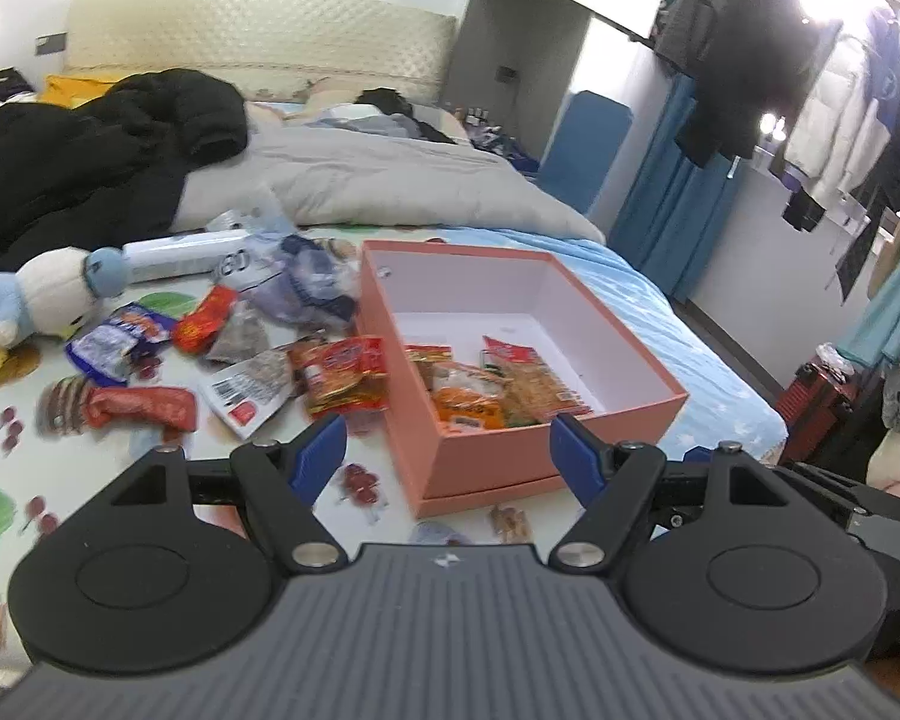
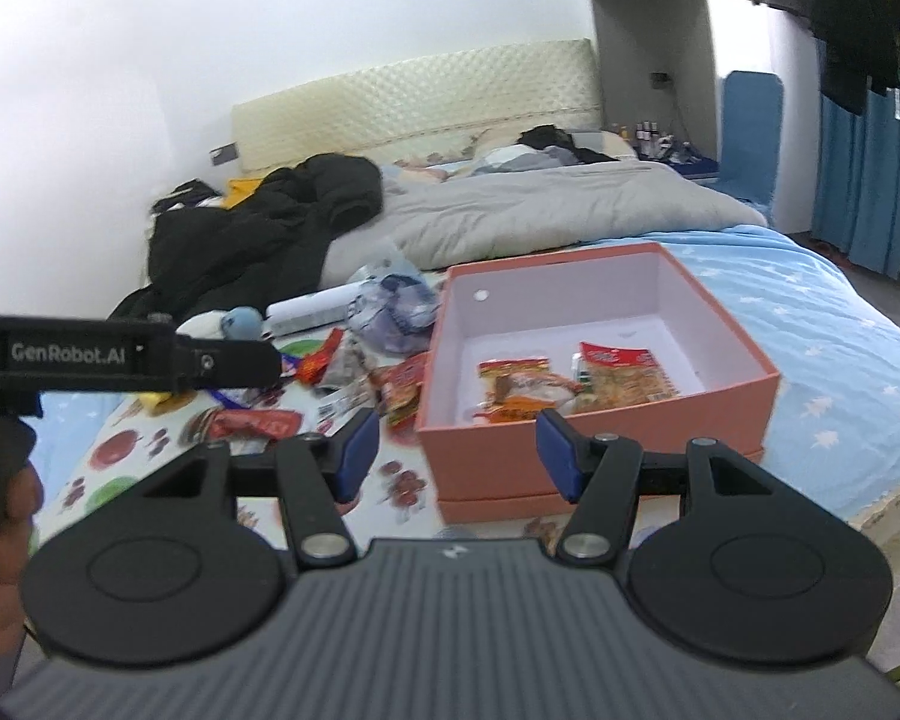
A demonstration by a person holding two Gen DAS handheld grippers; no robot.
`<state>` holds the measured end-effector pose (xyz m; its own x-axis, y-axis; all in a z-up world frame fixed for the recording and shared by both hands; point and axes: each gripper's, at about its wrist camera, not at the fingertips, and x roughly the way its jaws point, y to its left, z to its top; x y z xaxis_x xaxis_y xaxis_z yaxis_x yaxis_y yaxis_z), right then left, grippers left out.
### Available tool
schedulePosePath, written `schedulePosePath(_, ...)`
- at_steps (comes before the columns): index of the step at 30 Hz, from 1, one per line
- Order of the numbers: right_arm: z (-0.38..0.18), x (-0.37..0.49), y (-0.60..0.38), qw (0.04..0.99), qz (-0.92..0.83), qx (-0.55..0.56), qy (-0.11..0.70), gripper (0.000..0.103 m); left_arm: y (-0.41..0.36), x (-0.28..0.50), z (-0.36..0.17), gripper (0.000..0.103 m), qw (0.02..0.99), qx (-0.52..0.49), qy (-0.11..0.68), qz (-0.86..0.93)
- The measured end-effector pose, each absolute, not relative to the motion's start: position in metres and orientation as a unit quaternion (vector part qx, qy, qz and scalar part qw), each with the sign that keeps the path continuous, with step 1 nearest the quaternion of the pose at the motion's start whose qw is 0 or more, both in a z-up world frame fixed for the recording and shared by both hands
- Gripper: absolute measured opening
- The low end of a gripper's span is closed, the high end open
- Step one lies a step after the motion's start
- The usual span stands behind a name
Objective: Organize snacks
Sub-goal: 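Withdraw both tools from the box back toward the snack pile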
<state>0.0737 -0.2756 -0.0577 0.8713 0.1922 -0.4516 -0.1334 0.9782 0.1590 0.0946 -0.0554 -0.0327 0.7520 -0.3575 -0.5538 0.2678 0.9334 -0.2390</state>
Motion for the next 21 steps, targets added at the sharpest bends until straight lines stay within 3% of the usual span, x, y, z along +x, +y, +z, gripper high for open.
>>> schedulePosePath(21, -0.091, 0.074, -0.221, 0.959, 0.137, 0.018, 0.249, 0.060, 0.002, 0.098, -0.089, 0.079, 0.927, -0.098, 0.347, -0.100)
